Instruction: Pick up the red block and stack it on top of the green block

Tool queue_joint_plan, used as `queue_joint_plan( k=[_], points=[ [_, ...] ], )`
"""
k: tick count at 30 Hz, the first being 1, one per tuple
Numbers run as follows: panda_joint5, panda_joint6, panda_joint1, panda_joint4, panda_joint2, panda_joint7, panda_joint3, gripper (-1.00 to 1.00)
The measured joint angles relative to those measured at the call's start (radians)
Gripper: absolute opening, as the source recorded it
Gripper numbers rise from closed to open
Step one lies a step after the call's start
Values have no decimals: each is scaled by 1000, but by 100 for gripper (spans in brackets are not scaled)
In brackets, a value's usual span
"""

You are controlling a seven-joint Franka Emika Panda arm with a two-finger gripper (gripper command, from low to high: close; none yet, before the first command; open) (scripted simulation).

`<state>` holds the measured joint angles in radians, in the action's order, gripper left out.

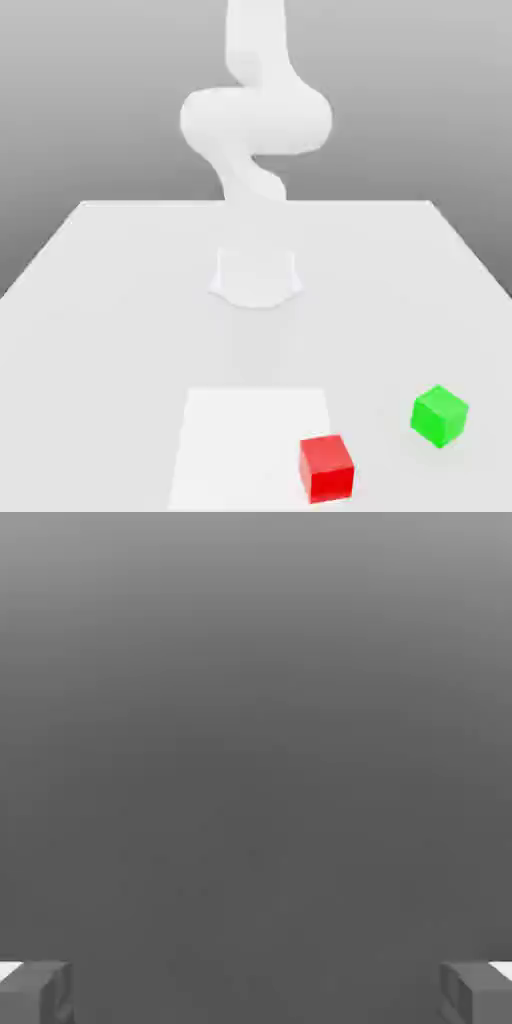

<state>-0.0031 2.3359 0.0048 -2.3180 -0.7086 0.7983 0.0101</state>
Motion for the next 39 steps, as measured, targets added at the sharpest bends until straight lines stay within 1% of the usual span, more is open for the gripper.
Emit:
queue_joint_plan(
  k=[24, 29, 30, 36, 39],
  points=[
    [-37, 346, 71, -171, 876, -11, 76, 0],
    [-69, 484, 88, -154, 1057, 12, 57, 0],
    [-73, 504, 92, -151, 1081, 15, 52, -100],
    [-77, 514, 92, -149, 1092, 18, 52, -100],
    [-63, 458, 84, -160, 1026, 7, 63, -100]
  ],
)
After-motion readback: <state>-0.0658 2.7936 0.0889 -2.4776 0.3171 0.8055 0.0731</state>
